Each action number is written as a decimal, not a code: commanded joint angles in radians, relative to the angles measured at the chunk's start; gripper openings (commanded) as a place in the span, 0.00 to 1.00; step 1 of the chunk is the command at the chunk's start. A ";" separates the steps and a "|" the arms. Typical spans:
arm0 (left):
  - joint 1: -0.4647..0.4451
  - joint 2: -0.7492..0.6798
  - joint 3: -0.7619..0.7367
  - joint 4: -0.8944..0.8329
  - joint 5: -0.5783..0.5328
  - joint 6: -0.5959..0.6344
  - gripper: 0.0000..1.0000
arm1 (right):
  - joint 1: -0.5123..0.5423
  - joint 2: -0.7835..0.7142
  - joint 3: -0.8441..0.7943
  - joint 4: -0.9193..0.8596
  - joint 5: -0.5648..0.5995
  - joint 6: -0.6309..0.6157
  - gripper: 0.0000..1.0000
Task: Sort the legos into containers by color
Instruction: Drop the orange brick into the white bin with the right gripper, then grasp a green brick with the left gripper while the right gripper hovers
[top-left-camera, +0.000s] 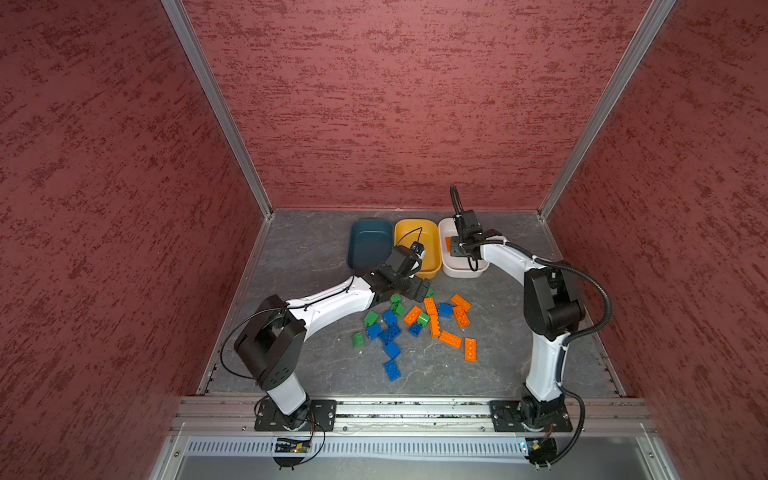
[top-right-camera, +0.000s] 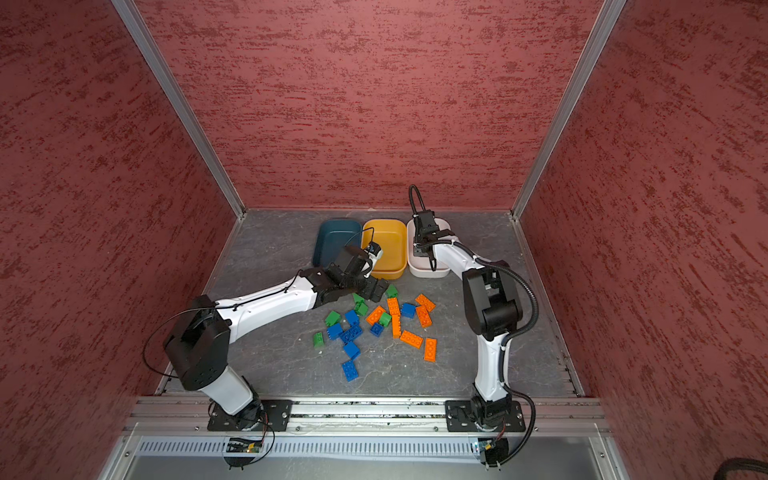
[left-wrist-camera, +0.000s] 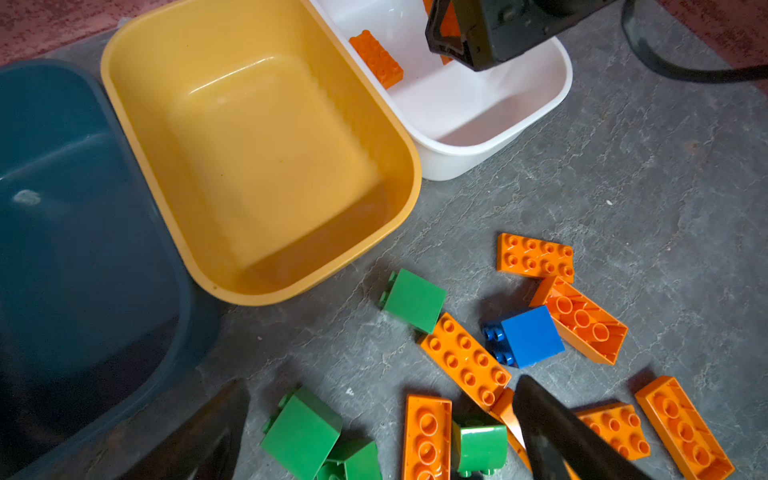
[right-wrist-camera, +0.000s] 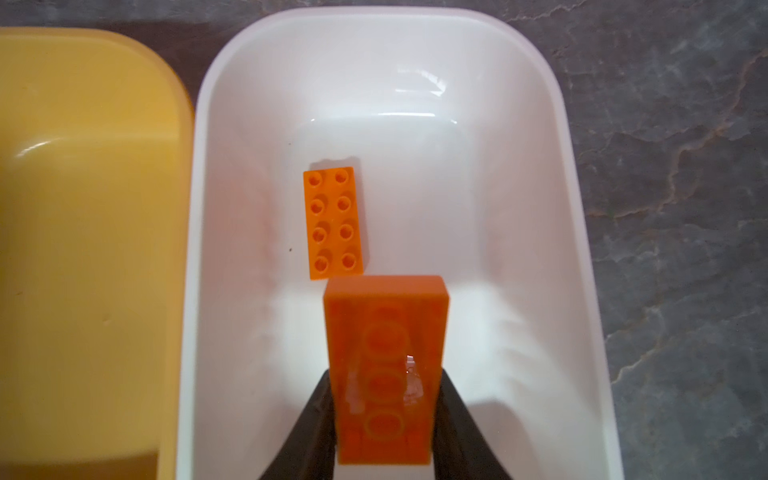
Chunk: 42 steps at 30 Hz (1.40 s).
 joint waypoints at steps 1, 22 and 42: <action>-0.004 -0.022 -0.012 -0.018 -0.026 -0.017 0.99 | -0.005 0.032 0.050 -0.030 0.089 -0.052 0.34; -0.013 0.089 0.114 -0.154 -0.138 -0.146 0.99 | 0.068 -0.321 -0.236 -0.003 -0.126 0.043 0.99; -0.036 0.372 0.450 -0.477 0.027 -0.399 0.98 | 0.076 -0.819 -0.842 0.502 0.044 0.352 0.99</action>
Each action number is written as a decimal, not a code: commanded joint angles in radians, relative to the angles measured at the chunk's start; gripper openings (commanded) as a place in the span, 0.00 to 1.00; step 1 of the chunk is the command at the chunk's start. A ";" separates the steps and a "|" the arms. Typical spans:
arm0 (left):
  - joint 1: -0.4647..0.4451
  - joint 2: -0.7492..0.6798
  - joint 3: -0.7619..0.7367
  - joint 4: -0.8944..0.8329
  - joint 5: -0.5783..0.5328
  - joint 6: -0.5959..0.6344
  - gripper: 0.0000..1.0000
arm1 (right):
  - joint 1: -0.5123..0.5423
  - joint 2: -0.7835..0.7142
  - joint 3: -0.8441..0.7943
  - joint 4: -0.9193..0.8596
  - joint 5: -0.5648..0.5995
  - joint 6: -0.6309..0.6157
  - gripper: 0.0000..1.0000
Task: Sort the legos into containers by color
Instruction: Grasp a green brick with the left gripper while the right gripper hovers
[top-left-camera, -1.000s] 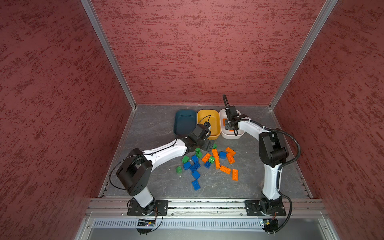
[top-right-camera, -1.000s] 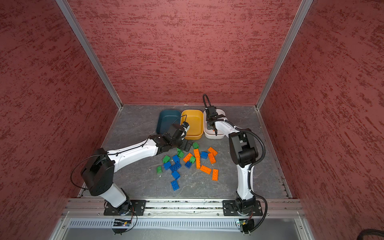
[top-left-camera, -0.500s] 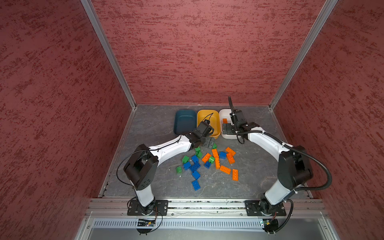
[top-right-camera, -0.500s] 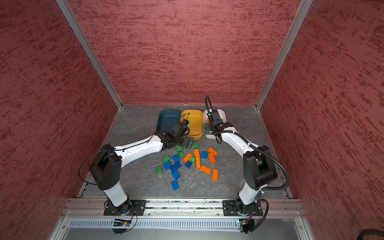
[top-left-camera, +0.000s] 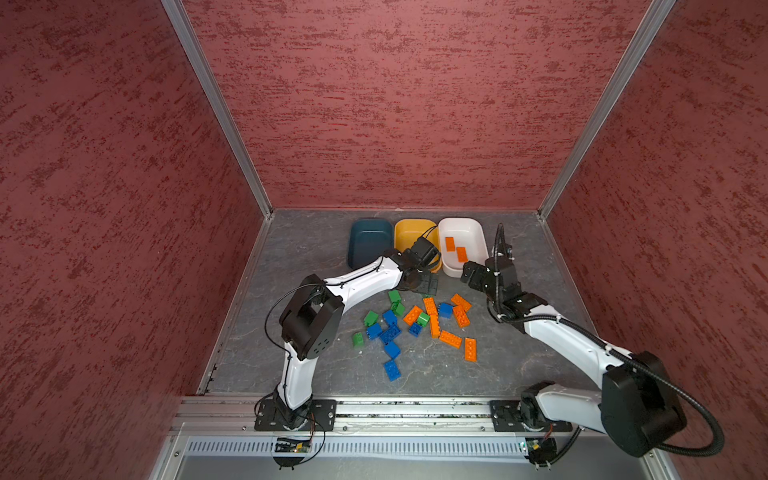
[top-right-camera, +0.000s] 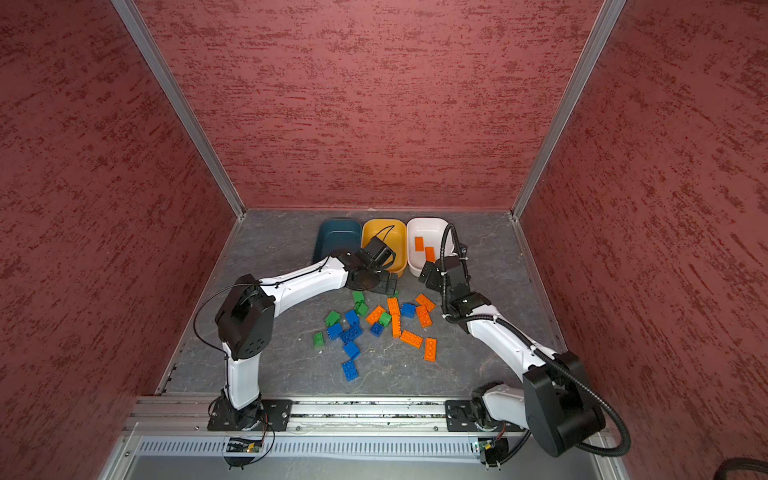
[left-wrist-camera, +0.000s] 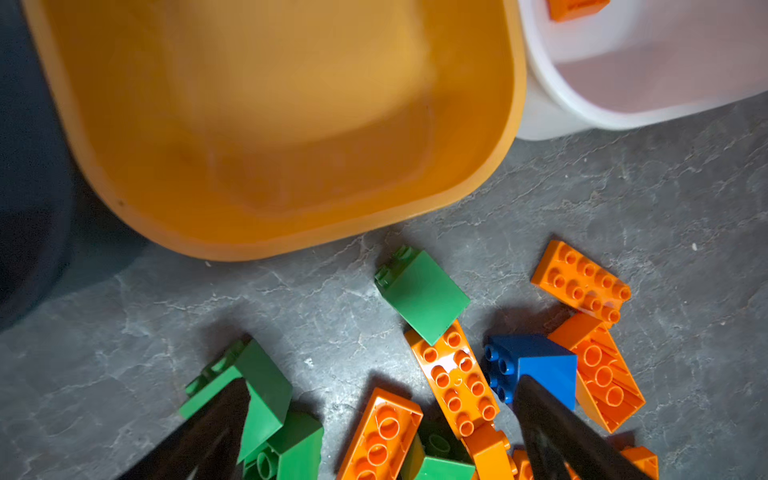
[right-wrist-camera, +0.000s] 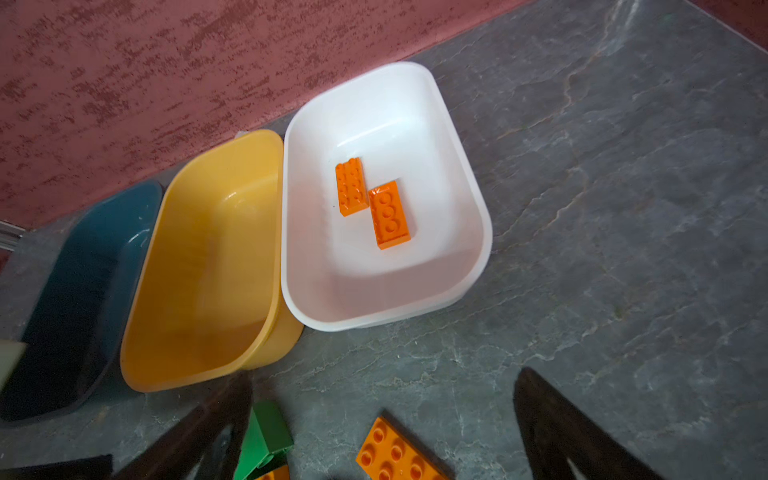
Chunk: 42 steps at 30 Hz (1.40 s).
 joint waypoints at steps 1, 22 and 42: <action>-0.017 0.048 0.049 -0.047 0.024 -0.031 0.98 | -0.002 -0.024 -0.001 0.053 0.041 0.020 0.99; -0.035 0.245 0.167 -0.073 -0.143 -0.120 0.63 | -0.002 0.002 0.023 0.022 -0.001 0.022 0.99; -0.016 0.241 0.111 -0.015 -0.188 -0.125 0.65 | -0.002 0.051 0.074 -0.018 -0.062 0.019 0.99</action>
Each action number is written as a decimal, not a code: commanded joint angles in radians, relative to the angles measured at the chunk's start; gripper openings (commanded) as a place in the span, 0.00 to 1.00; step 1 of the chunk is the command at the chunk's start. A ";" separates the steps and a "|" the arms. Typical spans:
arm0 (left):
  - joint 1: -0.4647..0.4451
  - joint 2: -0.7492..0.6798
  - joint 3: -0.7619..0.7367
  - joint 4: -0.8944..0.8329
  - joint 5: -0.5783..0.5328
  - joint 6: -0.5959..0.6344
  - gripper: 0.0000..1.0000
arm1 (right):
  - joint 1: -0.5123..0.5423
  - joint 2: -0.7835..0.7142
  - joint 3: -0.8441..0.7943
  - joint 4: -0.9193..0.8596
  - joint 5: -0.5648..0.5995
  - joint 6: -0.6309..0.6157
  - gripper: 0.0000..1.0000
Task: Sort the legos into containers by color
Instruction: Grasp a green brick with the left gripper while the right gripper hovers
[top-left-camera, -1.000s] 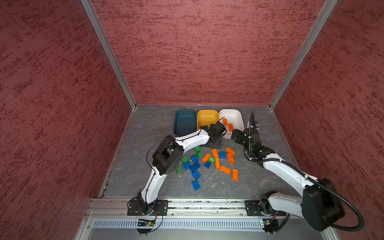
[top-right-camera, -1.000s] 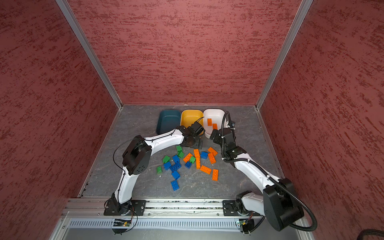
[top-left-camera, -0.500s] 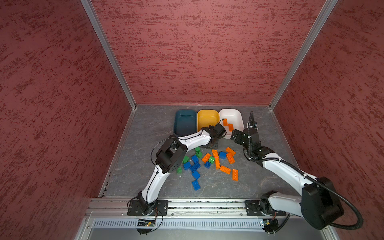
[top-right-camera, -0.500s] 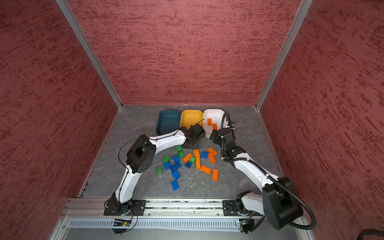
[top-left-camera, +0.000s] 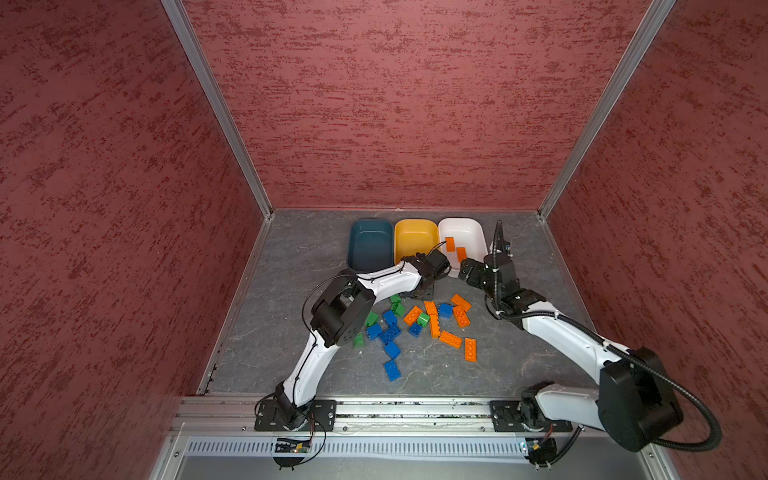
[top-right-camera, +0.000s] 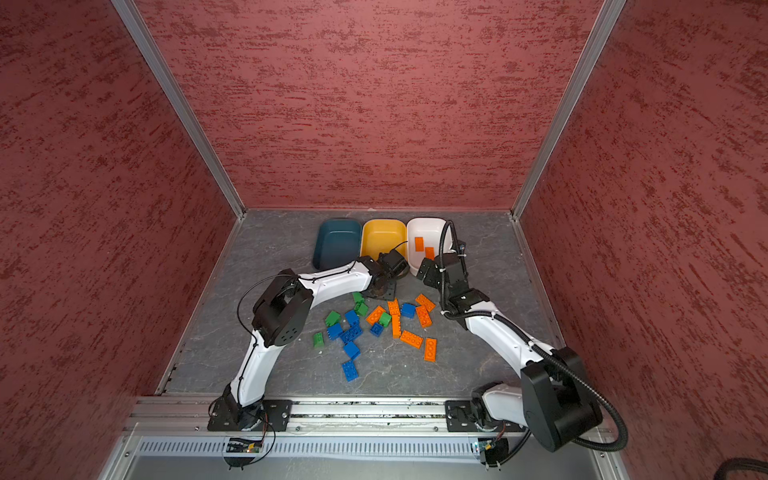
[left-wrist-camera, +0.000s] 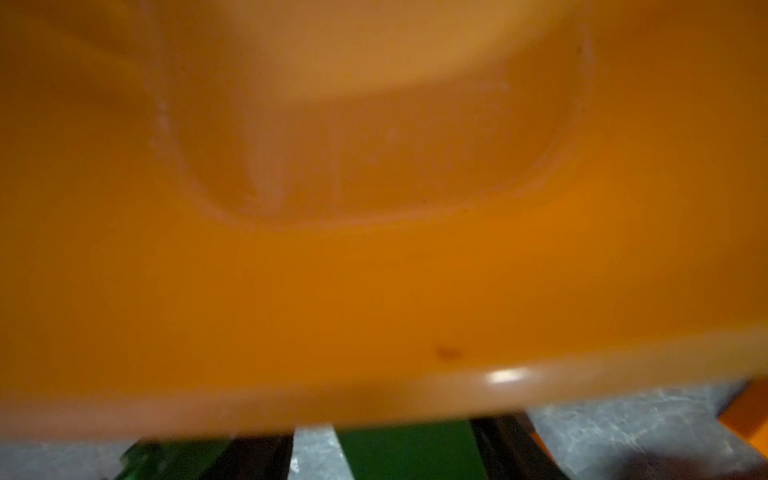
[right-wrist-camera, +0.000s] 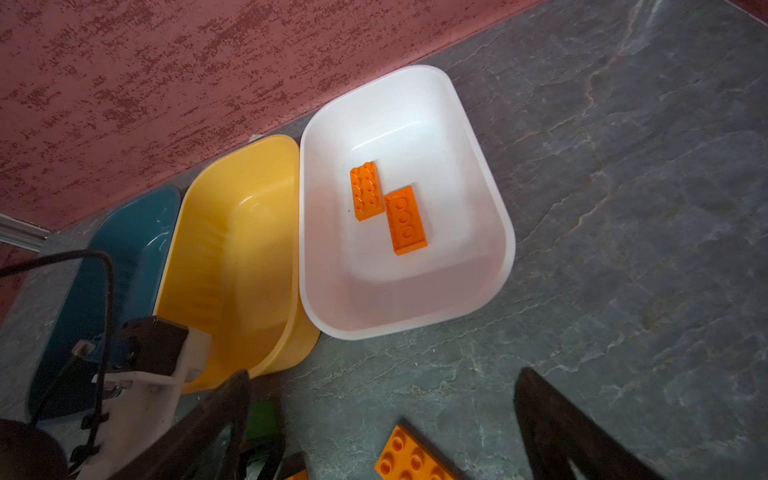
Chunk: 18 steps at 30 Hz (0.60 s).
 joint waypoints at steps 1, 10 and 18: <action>0.012 0.016 -0.010 0.033 -0.025 -0.003 0.65 | -0.002 0.010 0.037 -0.002 -0.024 0.009 0.99; 0.010 -0.026 -0.062 0.074 -0.041 0.008 0.52 | -0.002 0.018 0.047 -0.012 -0.033 0.006 0.99; -0.014 -0.140 -0.164 0.128 -0.087 0.029 0.33 | -0.002 0.020 0.048 -0.012 -0.033 0.003 0.99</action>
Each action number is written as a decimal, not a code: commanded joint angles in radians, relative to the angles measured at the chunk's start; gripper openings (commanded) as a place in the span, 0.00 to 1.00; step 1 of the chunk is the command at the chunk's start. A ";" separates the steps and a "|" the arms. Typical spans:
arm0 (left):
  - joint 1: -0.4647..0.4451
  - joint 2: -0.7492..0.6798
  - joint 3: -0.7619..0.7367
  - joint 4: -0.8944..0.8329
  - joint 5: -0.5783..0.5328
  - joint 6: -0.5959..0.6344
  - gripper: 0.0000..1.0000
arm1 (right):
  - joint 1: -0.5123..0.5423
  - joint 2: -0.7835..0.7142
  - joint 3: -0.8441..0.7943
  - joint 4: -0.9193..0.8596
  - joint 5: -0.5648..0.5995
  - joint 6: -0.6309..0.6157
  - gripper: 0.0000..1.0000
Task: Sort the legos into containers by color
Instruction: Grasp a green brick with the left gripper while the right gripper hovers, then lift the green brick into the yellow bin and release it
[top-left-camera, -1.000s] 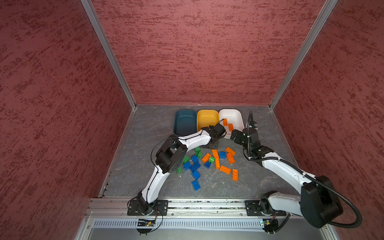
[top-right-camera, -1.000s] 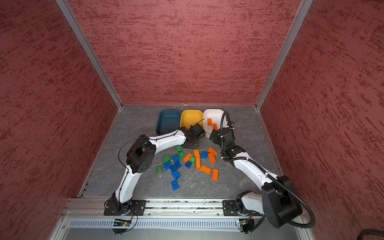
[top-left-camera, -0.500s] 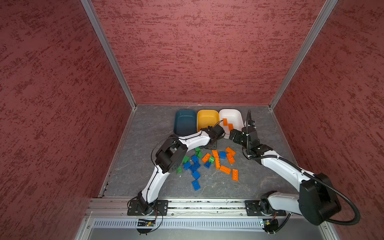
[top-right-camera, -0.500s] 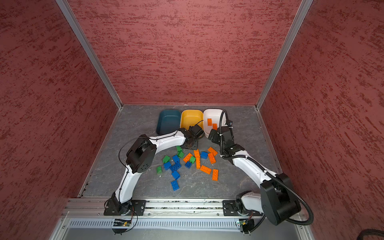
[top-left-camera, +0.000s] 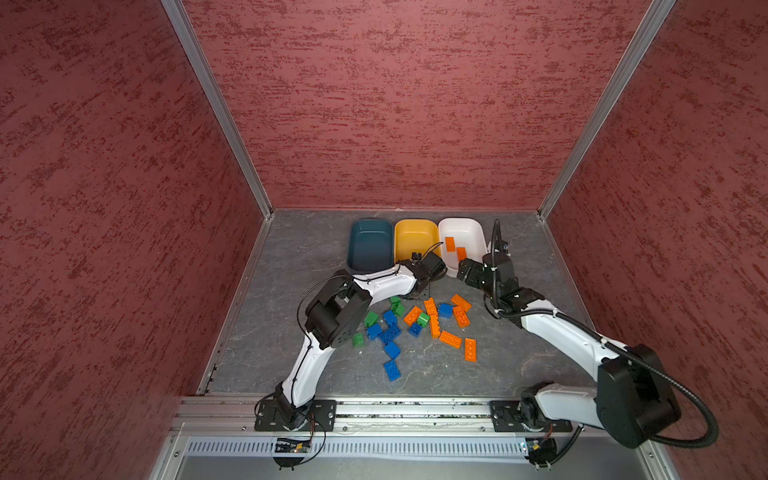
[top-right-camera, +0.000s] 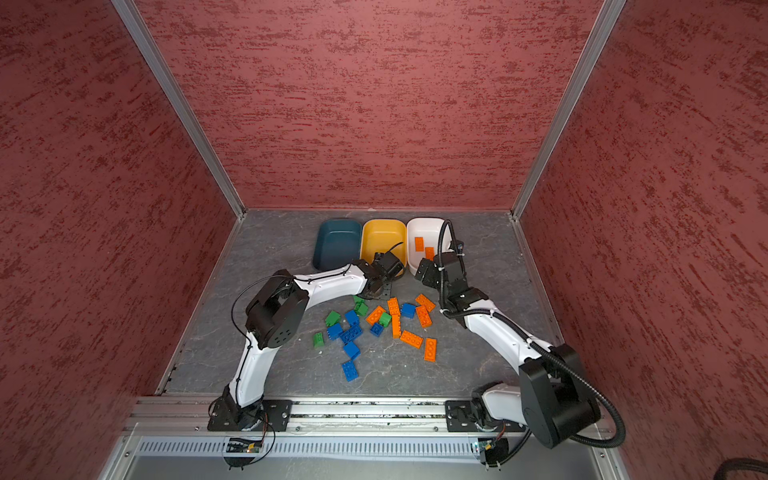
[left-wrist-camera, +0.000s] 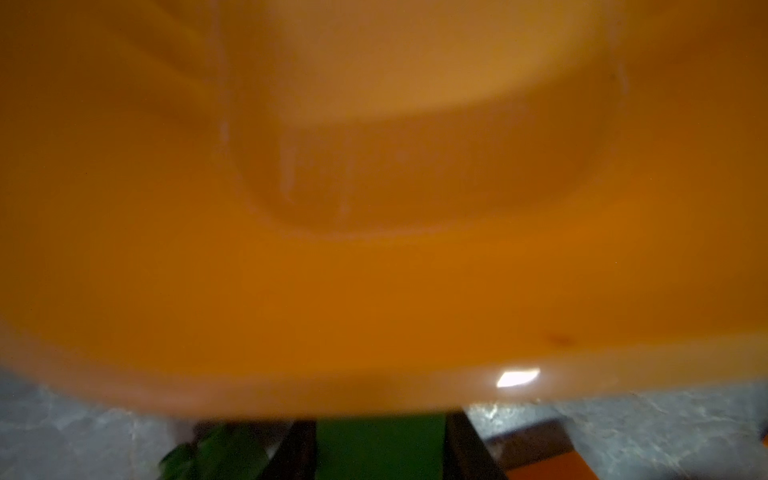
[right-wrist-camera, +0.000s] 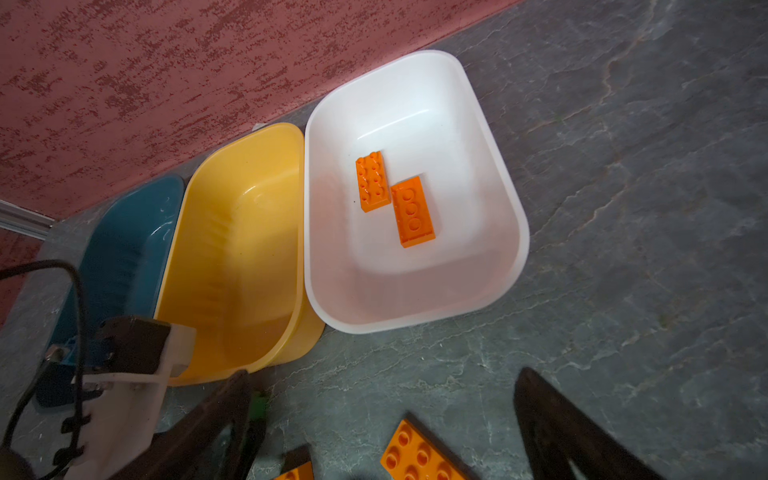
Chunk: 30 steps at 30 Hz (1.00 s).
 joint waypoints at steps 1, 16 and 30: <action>-0.019 -0.085 -0.044 0.042 -0.041 0.021 0.32 | -0.002 0.004 0.039 -0.004 -0.011 0.005 0.99; -0.022 -0.164 0.001 0.343 -0.130 0.262 0.28 | -0.002 -0.001 0.035 0.051 -0.097 -0.008 0.99; 0.115 0.125 0.348 0.232 -0.005 0.265 0.49 | -0.002 -0.008 0.043 -0.003 -0.092 0.005 0.99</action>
